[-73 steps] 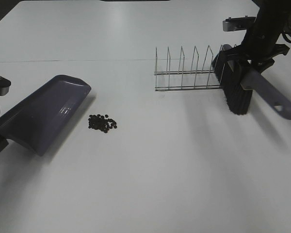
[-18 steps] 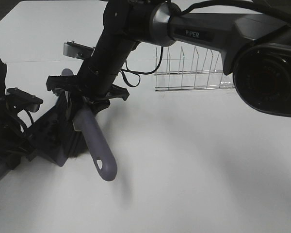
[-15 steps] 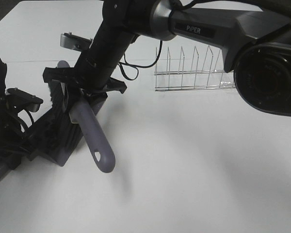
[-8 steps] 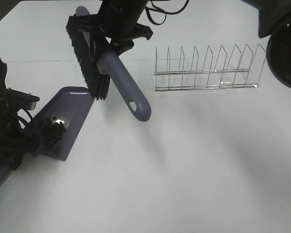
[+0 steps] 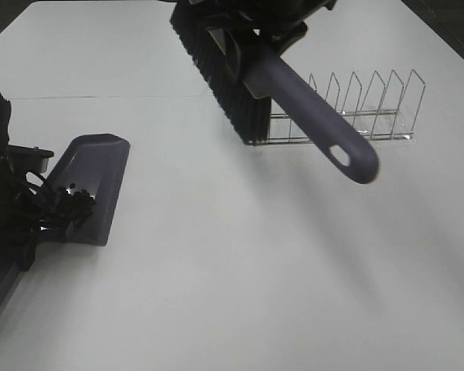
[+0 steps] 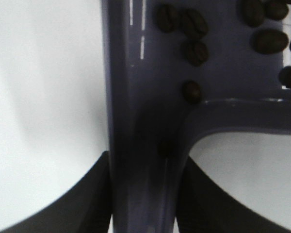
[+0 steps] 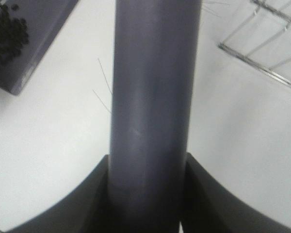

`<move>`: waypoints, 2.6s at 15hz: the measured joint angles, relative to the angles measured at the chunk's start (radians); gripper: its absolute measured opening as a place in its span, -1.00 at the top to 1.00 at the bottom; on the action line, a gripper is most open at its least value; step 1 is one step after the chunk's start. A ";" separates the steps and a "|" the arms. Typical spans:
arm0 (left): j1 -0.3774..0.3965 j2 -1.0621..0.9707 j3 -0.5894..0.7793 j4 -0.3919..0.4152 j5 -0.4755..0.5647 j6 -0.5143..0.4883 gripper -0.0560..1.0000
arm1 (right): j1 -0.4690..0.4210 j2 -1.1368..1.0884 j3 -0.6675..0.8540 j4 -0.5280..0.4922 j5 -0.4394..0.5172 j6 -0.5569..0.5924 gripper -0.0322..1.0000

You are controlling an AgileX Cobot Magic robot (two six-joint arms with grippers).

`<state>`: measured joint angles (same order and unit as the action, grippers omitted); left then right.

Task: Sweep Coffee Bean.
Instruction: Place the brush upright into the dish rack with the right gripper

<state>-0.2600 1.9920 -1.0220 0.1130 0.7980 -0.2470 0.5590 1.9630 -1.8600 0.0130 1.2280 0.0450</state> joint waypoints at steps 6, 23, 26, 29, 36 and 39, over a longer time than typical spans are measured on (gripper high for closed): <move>0.000 0.000 0.000 -0.001 0.000 0.000 0.27 | -0.290 -0.253 0.470 -0.013 0.007 0.017 0.33; 0.000 0.000 0.000 -0.014 0.000 -0.003 0.27 | -0.489 0.196 0.144 -0.045 -0.008 -0.003 0.33; 0.000 0.000 0.000 -0.022 0.000 -0.004 0.27 | -0.489 0.260 0.033 -0.046 -0.008 -0.008 0.33; 0.000 0.000 0.000 -0.031 0.000 -0.004 0.27 | -0.489 0.332 -0.079 -0.064 -0.007 -0.008 0.33; 0.000 0.000 0.000 -0.058 0.000 -0.004 0.27 | -0.489 0.463 -0.284 -0.069 -0.005 -0.006 0.33; 0.000 0.000 0.000 -0.058 0.004 -0.001 0.27 | -0.489 0.463 -0.284 -0.069 -0.004 -0.007 0.33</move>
<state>-0.2600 1.9920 -1.0220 0.0550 0.8020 -0.2480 0.0700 2.4260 -2.1440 -0.0560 1.2240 0.0380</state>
